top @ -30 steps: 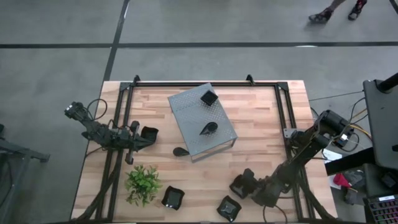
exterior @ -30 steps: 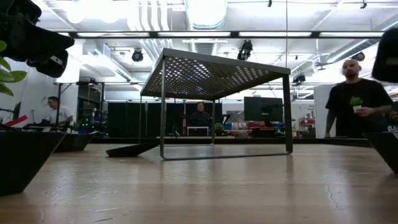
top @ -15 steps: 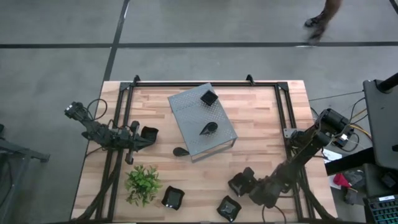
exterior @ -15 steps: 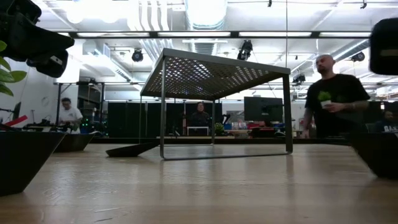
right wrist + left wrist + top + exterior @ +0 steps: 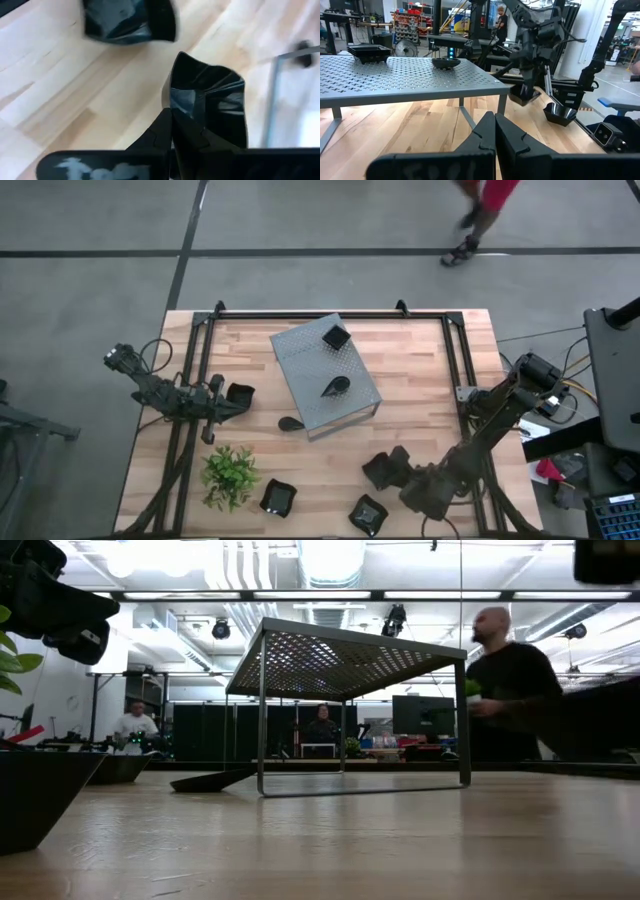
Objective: Pick & Place Mini shaped plates
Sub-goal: Put the distorted square plate on the shelf
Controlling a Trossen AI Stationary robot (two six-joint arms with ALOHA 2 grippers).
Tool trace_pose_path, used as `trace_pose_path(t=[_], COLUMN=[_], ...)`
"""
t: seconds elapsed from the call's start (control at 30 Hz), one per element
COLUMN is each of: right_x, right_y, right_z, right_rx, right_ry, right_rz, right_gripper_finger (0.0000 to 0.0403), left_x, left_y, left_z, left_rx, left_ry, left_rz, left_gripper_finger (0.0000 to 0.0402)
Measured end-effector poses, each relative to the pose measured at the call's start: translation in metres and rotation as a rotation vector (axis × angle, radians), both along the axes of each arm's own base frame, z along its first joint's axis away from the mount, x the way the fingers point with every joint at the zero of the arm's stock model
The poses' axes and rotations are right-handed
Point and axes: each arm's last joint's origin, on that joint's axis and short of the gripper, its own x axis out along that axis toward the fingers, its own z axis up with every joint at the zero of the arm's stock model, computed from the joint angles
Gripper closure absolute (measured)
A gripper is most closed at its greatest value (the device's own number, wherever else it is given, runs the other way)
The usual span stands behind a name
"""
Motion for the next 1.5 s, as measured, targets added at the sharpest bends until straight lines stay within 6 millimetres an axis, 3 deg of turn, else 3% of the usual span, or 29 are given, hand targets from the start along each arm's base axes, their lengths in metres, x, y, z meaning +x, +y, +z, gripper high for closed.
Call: trace_pose_path(t=[0.4,0.7,1.03,1.33,1.5], right_x=[0.026,0.07,0.126,0.156,0.167], right_y=[0.005,-0.029,-0.097,-0.199,-0.25], right_z=[0.06,0.094,0.133,0.156,0.148], right_rx=[-0.235,-0.36,-0.279,-0.187,-0.063], right_ry=[-0.215,-0.261,-0.317,-0.382,-0.39], right_rz=[0.021,0.014,0.072,0.031,-0.007], right_gripper_finger=[0.0395,0.0395,0.0395,0.0395,0.0395], left_x=[0.0,0.0,0.0,0.0,0.0], left_y=[0.0,0.0,0.0,0.0,0.0], left_z=[0.0,0.0,0.0,0.0,0.0], left_rx=[0.0,0.0,0.0,0.0,0.0], left_ry=[0.0,0.0,0.0,0.001,0.0], left_rz=[0.0,0.0,0.0,0.0,0.0], left_gripper_finger=[0.0401,0.0401,0.0401,0.0401,0.0401])
